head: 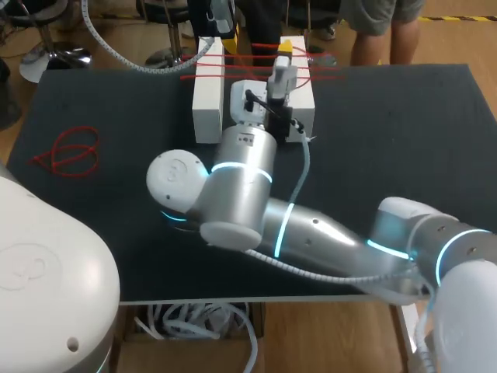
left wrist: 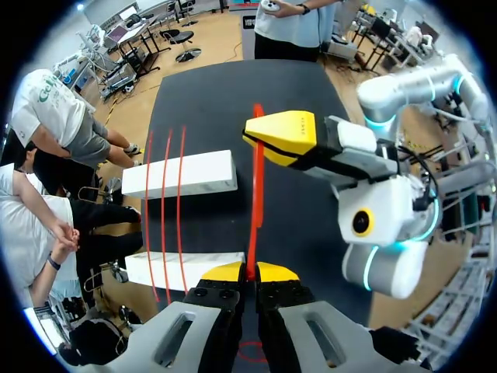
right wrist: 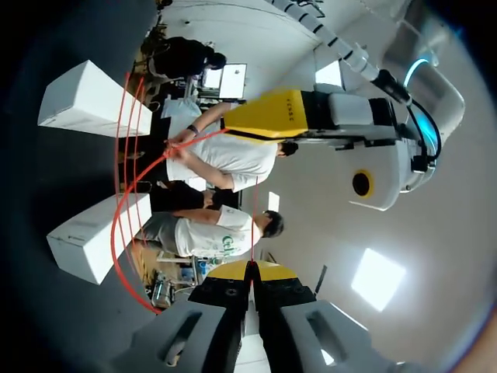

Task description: Grab the tape and strap the tape.

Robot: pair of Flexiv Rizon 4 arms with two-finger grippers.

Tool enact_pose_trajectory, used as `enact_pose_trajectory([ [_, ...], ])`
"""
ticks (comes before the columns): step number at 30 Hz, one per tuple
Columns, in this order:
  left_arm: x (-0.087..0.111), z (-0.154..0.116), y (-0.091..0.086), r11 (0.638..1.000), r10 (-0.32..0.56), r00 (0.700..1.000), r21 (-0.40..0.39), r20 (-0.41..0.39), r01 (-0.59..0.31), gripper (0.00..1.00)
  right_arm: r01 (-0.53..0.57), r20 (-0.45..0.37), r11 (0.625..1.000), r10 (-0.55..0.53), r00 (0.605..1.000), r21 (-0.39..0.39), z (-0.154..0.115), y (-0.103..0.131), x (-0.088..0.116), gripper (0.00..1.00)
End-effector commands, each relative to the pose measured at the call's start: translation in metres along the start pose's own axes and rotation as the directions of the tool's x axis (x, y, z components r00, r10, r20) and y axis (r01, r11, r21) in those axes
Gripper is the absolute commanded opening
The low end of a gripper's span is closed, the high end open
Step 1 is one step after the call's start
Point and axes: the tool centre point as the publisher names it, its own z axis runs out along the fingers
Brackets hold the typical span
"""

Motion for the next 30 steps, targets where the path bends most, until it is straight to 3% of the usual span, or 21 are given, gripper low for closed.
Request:
enact_pose_trajectory([
  [1,0.0,-0.001,-0.001,1.0,-0.001,1.0,-0.005,-0.002,0.001,0.0,0.014,-0.031,0.998,-0.012,0.999,0.055,0.0,0.013,-0.005,0.0],
  [13,0.0,-0.001,-0.001,1.0,-0.001,1.0,-0.005,-0.002,0.001,0.0,0.054,-0.037,0.996,-0.051,0.998,0.073,0.002,0.029,-0.001,0.0],
  [30,0.0,-0.001,-0.001,1.0,-0.001,1.0,-0.005,-0.002,0.001,0.0,0.066,-0.024,0.997,-0.065,0.998,0.046,0.0,0.029,0.003,0.0],
])
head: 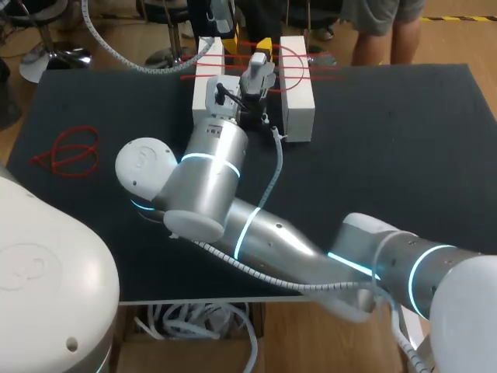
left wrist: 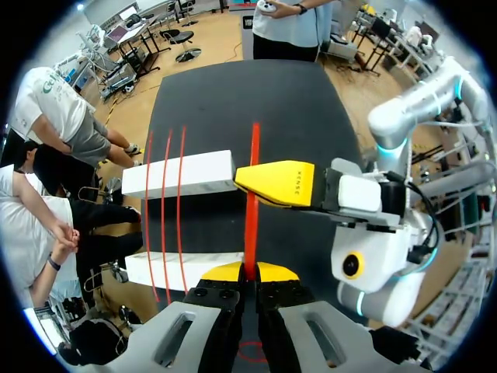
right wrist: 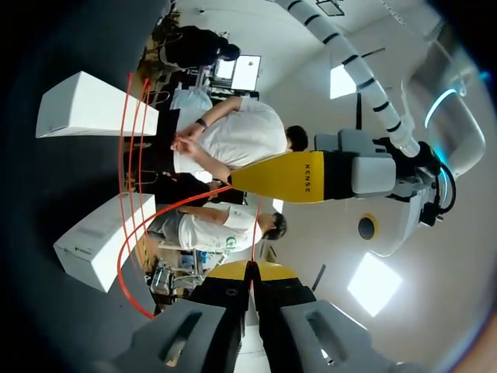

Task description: Grab the tape and strap the tape.

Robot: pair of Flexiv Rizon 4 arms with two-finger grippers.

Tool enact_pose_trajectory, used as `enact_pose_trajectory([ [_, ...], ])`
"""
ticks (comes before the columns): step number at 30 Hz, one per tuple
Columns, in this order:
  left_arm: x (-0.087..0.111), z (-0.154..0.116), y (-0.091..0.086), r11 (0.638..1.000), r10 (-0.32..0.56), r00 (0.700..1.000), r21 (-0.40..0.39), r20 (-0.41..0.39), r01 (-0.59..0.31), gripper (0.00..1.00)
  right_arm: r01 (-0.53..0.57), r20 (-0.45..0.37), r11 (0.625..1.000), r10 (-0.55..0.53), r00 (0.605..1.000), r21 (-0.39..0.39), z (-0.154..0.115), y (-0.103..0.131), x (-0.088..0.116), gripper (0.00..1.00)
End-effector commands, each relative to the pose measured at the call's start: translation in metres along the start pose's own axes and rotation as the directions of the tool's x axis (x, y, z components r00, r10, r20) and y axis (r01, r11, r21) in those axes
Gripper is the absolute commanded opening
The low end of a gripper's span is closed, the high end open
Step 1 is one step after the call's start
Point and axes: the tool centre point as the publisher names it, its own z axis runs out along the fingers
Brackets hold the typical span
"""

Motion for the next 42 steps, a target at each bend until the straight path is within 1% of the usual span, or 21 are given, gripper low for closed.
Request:
enact_pose_trajectory([
  [1,0.0,-0.001,-0.001,1.0,-0.001,1.0,-0.005,-0.002,0.001,0.0,0.005,0.002,1.0,-0.005,1.0,-0.01,-0.001,-0.003,0.001,0.0],
  [10,0.0,-0.001,-0.001,1.0,-0.001,1.0,-0.005,-0.002,0.001,0.0,-0.004,-0.002,1.0,0.004,1.0,-0.014,0.003,-0.01,-0.001,0.0],
  [29,0.0,-0.001,-0.001,1.0,-0.001,1.0,-0.005,-0.002,0.001,0.0,0.006,0.017,1.0,-0.005,1.0,-0.027,0.0,-0.014,0.001,0.0],
  [42,0.0,-0.001,-0.001,1.0,-0.001,1.0,-0.005,-0.002,0.001,0.0,0.006,0.029,1.0,-0.005,1.0,-0.024,-0.002,-0.01,0.004,0.0],
])
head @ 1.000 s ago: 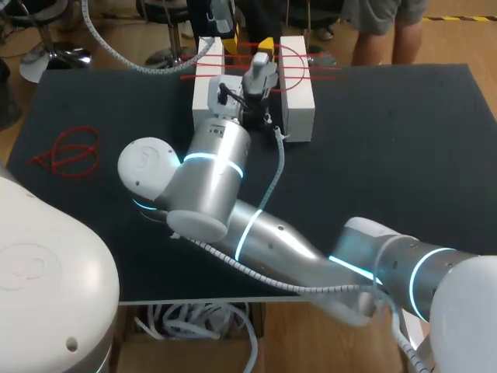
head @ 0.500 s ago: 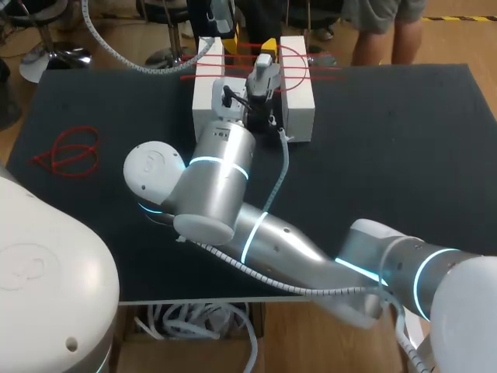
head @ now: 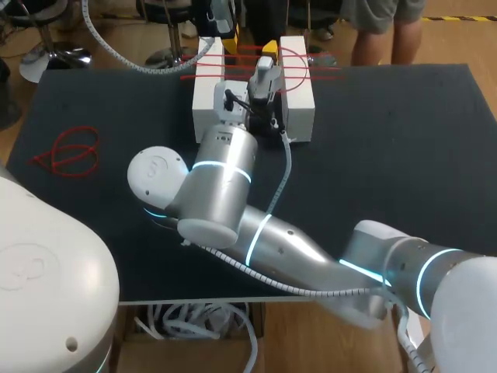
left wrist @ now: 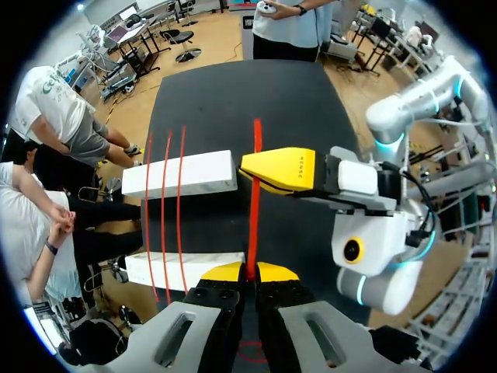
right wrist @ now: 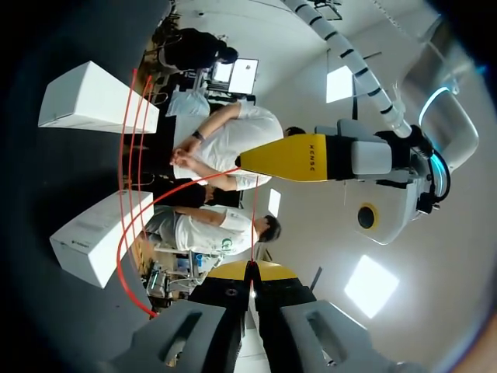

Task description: Grab the tape and strap the tape.

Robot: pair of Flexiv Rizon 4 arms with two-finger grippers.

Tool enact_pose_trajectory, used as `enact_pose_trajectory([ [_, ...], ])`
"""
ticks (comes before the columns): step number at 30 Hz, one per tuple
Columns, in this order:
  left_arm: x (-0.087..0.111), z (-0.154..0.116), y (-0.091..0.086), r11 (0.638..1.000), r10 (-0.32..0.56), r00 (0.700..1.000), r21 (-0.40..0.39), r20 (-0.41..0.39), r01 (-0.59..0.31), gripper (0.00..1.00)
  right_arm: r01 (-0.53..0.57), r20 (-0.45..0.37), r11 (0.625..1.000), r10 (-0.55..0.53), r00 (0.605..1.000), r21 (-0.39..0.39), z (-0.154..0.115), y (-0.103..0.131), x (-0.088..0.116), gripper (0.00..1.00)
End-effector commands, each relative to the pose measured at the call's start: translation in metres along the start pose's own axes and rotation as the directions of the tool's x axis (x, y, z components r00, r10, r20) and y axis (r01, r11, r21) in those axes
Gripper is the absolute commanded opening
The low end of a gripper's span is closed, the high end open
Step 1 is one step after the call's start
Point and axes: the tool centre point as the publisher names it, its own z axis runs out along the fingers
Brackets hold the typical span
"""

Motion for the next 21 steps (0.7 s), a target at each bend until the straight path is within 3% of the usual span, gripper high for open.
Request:
enact_pose_trajectory([
  [1,-0.0004,-0.0015,-0.0007,1.0,-0.001,1.0,-0.005,-0.002,0.001,0.0,0.001,0.002,1.0,-0.001,1.0,0.003,-0.0002,0.0014,0.0009,0.0],
  [21,-0.0004,-0.0015,-0.0007,1.0,-0.001,1.0,-0.005,-0.002,0.001,0.0,-0.014,-0.012,1.0,0.015,1.0,0.017,0.0028,0.0083,-0.0041,0.0],
])
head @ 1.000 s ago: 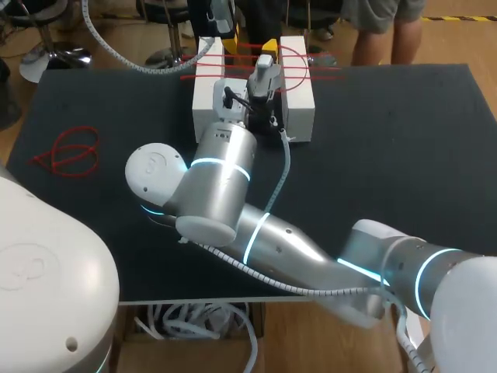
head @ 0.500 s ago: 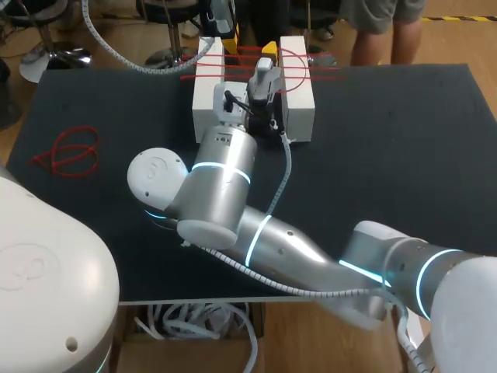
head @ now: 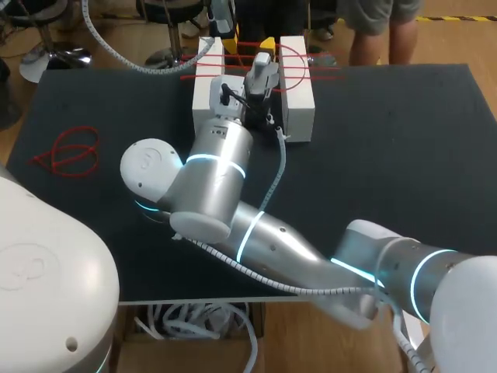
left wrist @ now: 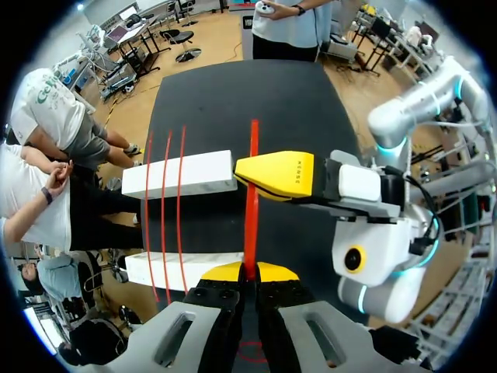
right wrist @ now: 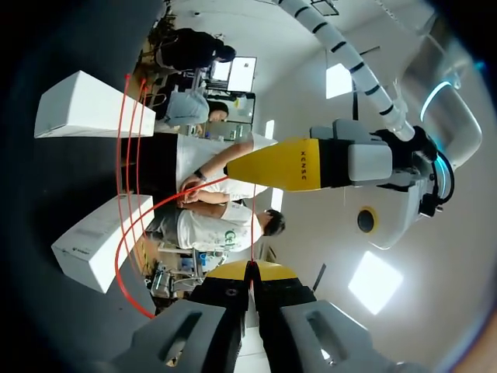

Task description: Grab the tape and strap the tape.

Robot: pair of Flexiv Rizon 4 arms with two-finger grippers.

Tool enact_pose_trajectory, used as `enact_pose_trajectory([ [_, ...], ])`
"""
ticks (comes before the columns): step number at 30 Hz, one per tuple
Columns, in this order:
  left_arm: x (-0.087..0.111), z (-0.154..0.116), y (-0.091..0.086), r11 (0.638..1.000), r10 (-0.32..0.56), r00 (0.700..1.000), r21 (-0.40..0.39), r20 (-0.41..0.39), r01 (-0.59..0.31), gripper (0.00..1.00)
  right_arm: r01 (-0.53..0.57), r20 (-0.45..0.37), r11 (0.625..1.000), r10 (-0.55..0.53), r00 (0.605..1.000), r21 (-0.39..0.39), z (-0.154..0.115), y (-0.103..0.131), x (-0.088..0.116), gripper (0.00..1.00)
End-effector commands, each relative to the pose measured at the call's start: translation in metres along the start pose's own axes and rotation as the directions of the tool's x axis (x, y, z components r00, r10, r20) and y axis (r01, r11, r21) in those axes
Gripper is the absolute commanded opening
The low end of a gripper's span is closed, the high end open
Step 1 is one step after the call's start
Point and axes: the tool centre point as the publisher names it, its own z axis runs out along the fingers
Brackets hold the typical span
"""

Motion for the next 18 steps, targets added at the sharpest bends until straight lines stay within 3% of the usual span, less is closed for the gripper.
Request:
enact_pose_trajectory([
  [1,-0.0004,-0.0015,-0.0007,1.0,-0.001,1.0,-0.005,-0.002,0.001,0.0,0.01,0.006,1.0,-0.01,1.0,0.0,-0.0017,0.0027,0.0015,0.0],
  [18,-0.0004,-0.0015,-0.0007,1.0,-0.001,1.0,-0.005,-0.002,0.001,0.0,0.02,0.016,1.0,-0.02,1.0,-0.011,-0.0012,0.0006,0.004,0.0],
])
